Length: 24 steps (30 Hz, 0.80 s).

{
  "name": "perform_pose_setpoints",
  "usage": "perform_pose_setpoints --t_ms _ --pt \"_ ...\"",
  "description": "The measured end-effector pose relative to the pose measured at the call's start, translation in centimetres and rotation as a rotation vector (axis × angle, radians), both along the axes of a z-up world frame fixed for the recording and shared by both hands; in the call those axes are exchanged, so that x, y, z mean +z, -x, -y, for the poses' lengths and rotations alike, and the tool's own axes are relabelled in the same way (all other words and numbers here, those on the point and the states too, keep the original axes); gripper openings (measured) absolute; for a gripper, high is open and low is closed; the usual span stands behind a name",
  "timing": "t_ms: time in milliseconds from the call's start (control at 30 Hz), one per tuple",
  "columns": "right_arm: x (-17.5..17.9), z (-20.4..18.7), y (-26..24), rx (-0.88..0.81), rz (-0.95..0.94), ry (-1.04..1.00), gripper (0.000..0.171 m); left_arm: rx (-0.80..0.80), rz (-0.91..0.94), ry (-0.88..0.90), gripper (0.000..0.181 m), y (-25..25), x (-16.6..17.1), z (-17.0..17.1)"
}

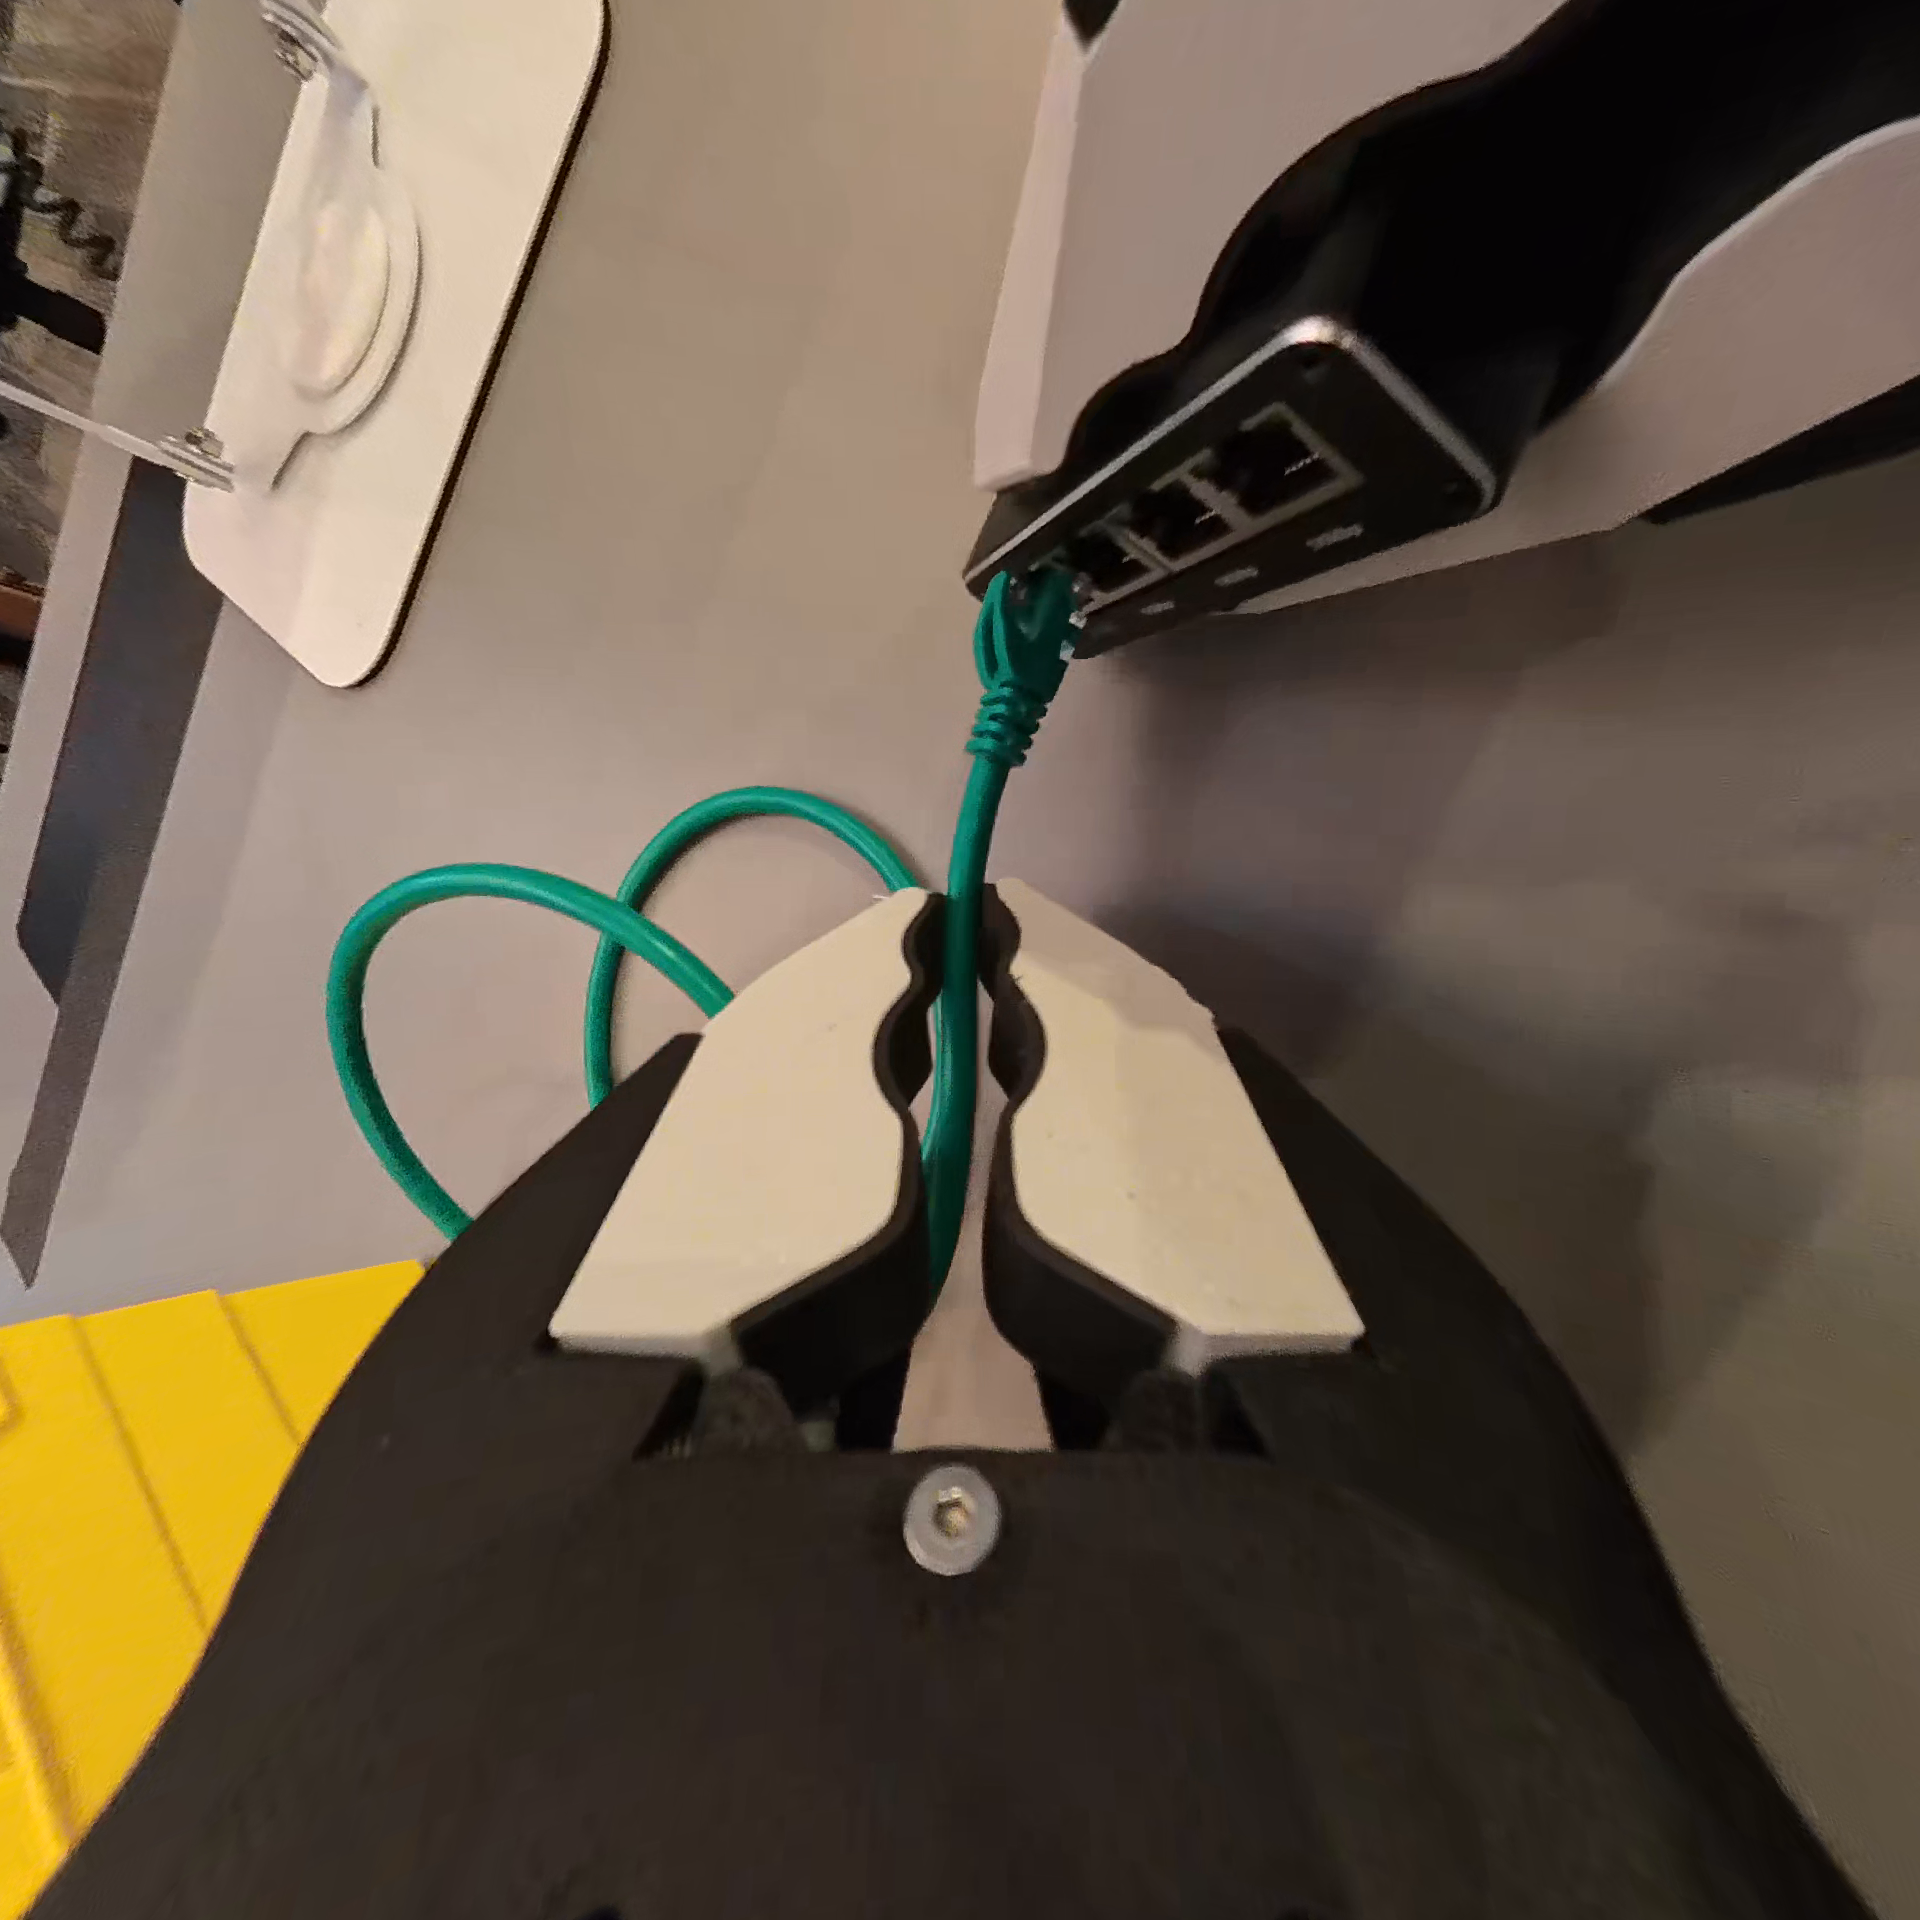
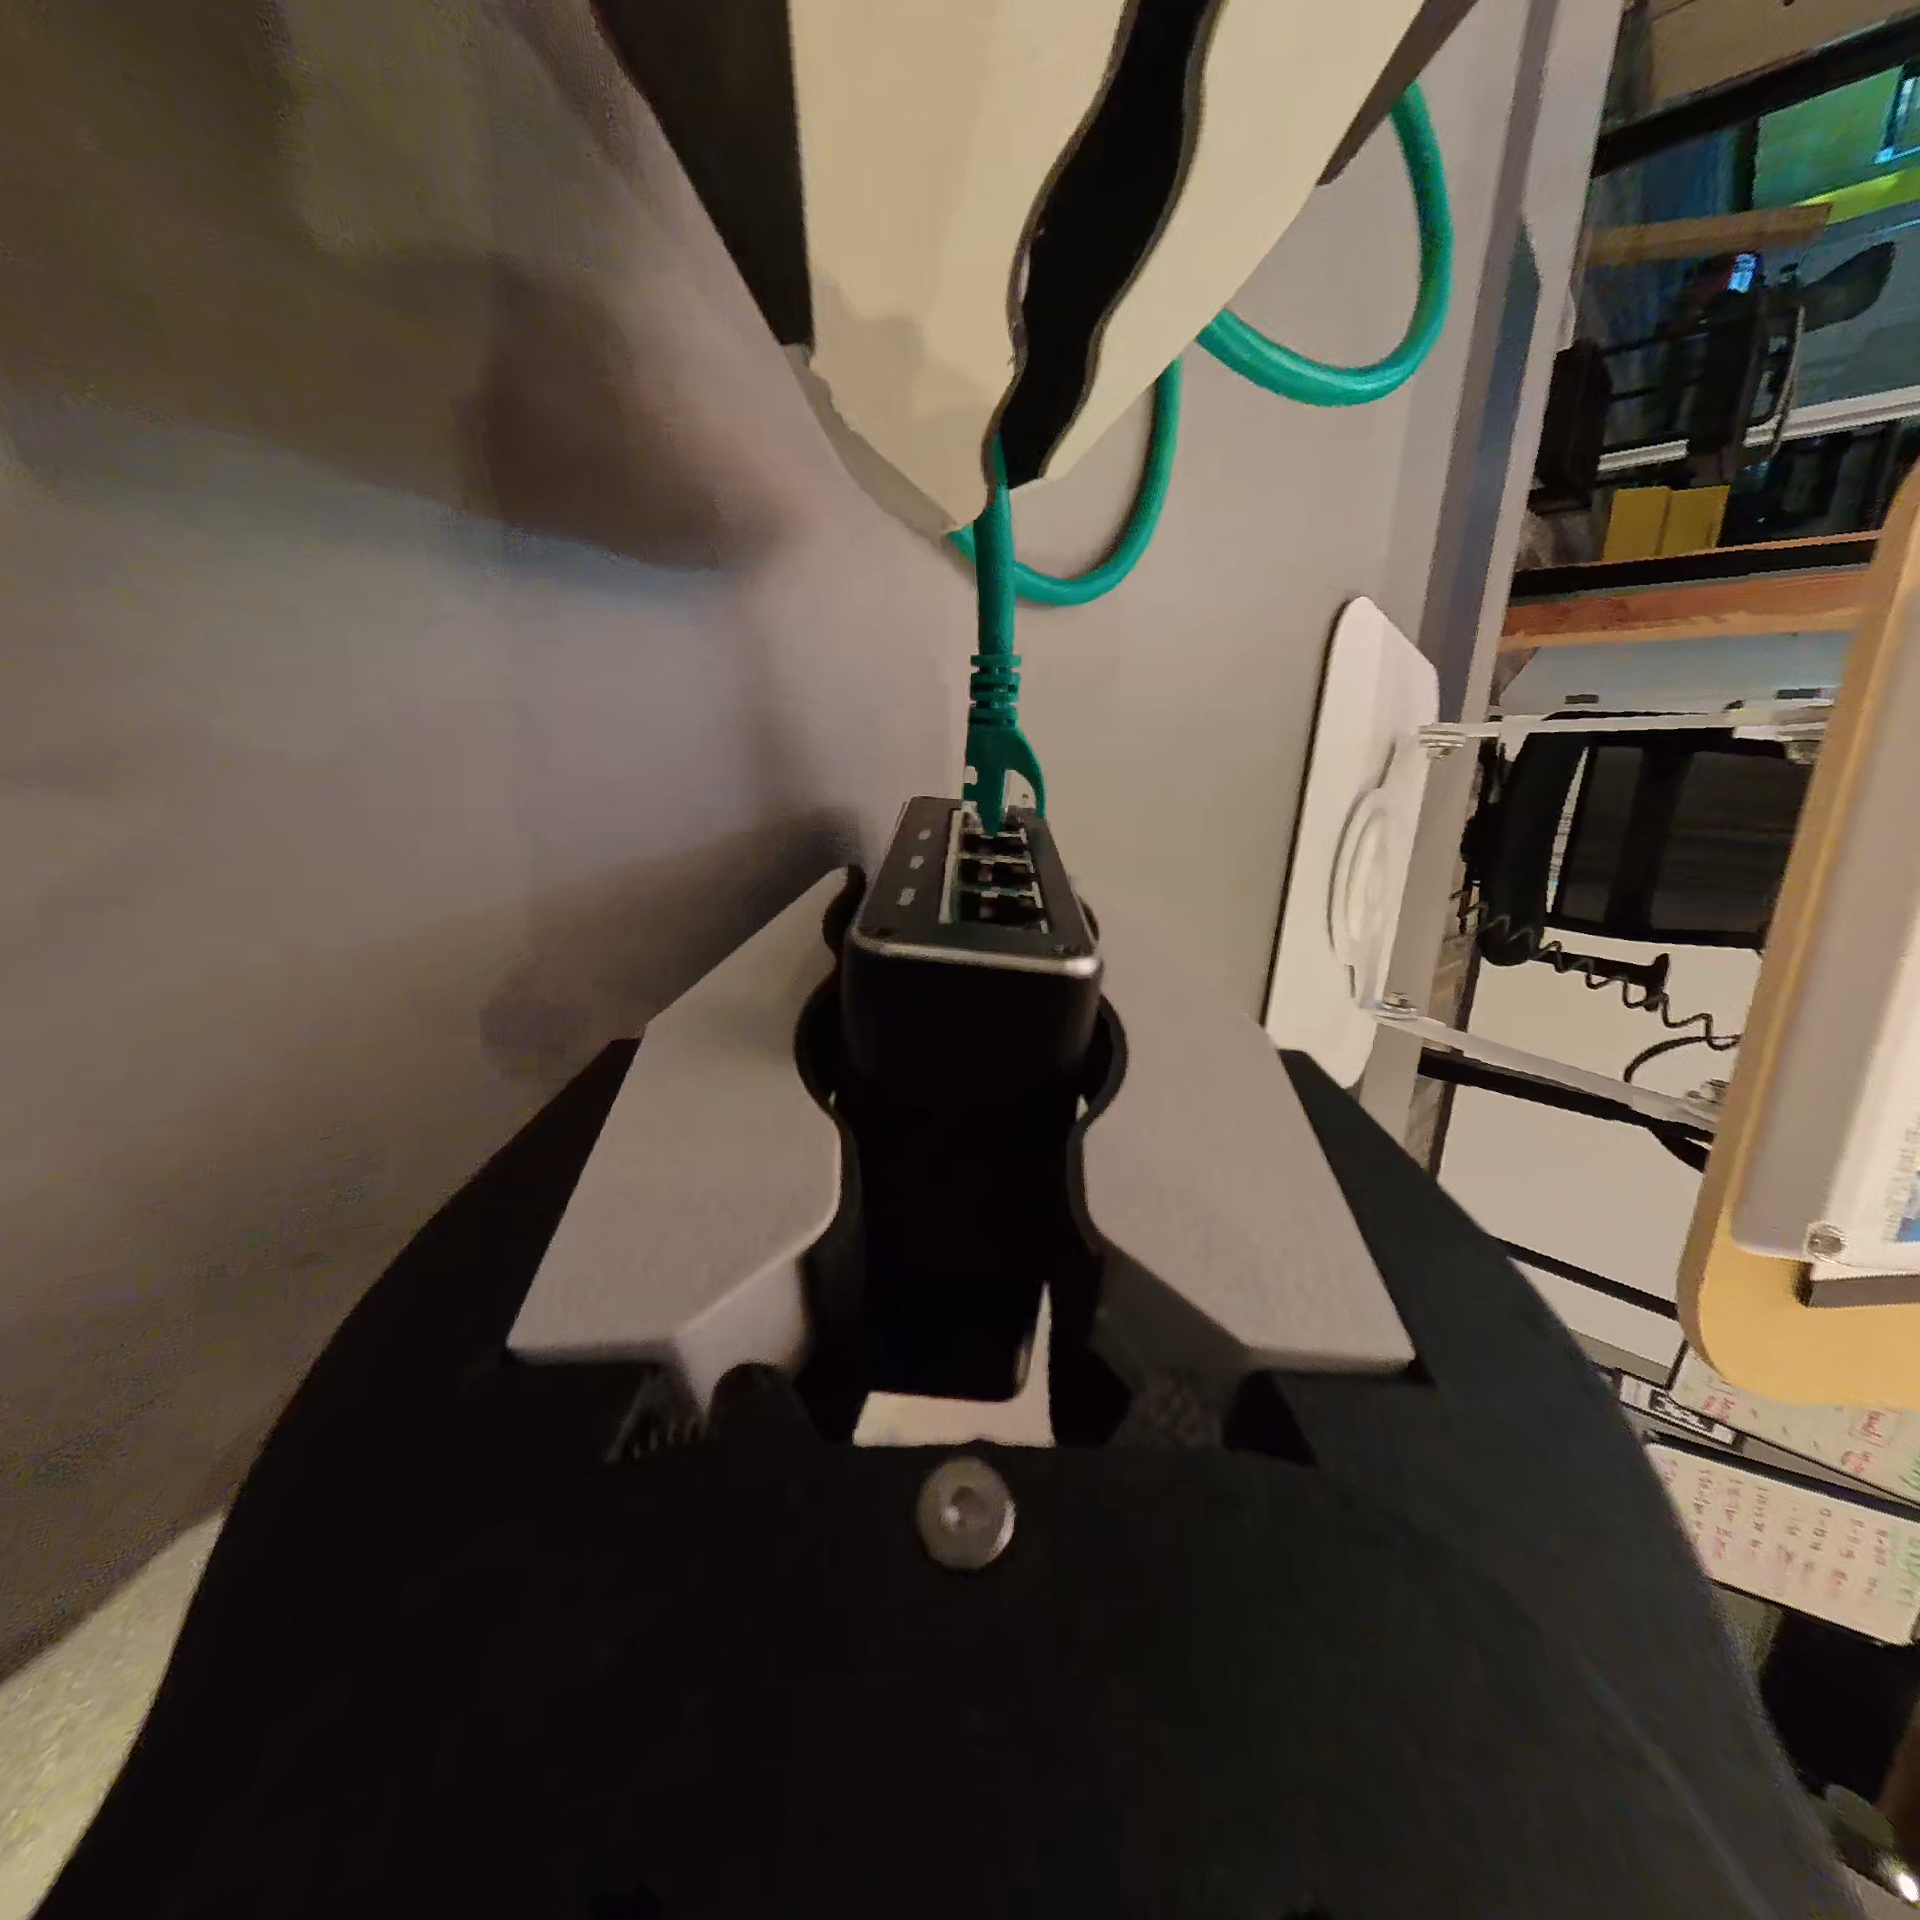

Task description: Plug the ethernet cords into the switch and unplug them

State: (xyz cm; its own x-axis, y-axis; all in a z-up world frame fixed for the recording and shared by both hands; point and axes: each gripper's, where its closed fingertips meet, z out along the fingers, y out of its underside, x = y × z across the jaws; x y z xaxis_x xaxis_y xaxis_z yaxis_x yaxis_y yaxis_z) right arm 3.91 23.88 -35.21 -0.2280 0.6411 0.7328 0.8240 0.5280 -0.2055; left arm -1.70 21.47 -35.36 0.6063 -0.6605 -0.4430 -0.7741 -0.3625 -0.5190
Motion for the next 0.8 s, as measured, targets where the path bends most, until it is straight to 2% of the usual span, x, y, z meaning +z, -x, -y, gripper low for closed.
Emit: perform_pose_setpoints --t_ms 233,433,800 --pt "-0.5 0.4 -0.2 -0.012 0.018 0.057 0.045 0.003 0.027 0.0 0.005 0.0 -0.3 -0.2" --pt "-0.2 2.3 -0.8 0.0 0.05 0.153 0.063 0.016 0.027 -0.013 0.005 0.2 -0.1 -0.5" --pt "-0.5 3.4 -1.9 0.001 0.036 0.248 0.049 -0.001 0.014 0.02 0.005 -0.3 -1.2 0.0"
